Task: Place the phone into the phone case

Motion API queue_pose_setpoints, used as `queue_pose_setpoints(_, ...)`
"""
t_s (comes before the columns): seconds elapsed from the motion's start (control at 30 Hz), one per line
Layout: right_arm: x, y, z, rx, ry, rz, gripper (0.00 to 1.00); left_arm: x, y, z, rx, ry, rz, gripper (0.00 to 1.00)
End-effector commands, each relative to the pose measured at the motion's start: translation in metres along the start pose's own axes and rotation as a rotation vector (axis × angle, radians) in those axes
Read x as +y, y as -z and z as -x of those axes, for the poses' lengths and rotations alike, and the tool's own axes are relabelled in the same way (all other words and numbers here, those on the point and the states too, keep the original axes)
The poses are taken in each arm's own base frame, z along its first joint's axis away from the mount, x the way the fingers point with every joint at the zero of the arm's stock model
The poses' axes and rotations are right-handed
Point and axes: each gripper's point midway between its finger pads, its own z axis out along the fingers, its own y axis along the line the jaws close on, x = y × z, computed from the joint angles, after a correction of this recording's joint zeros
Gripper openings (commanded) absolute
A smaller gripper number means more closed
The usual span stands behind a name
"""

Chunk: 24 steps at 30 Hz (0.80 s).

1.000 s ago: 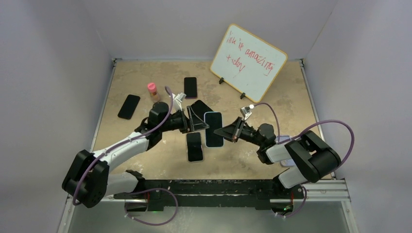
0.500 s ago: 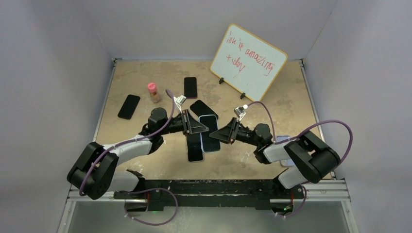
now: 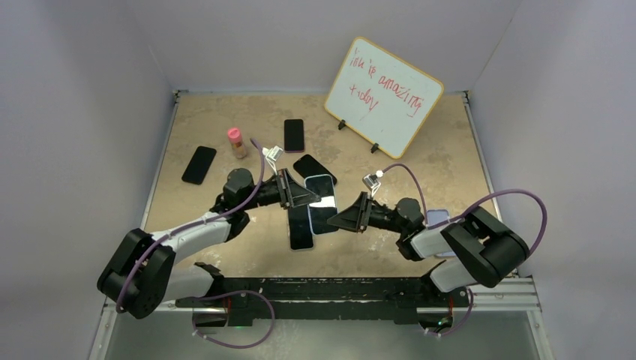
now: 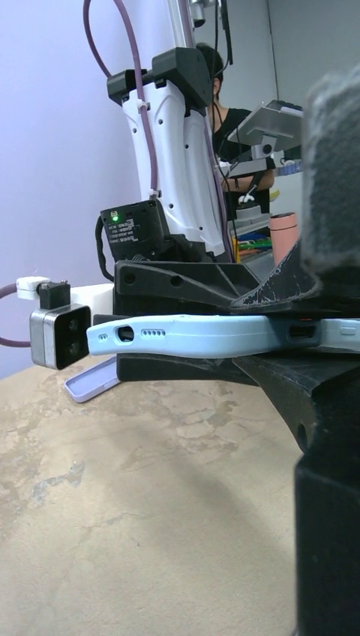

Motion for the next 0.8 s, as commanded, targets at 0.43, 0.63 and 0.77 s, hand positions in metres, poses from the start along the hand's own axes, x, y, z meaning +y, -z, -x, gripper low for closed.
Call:
queue_pose_setpoints(0.43, 0.021, 0.006, 0.003, -0.023, 0.031, 0.011, 0.00, -0.003, 0.007, 0.021, -0.026, -0.315, 0.087, 0.00)
queue_pose_setpoints(0.63, 0.025, 0.007, 0.010, -0.027, 0.157, -0.070, 0.48, -0.038, 0.011, -0.001, 0.077, -0.286, -0.110, 0.00)
queue_pose_setpoints(0.77, 0.034, 0.011, 0.019, -0.047, 0.232, -0.131, 0.72, -0.051, 0.019, -0.013, 0.137, -0.285, -0.170, 0.00)
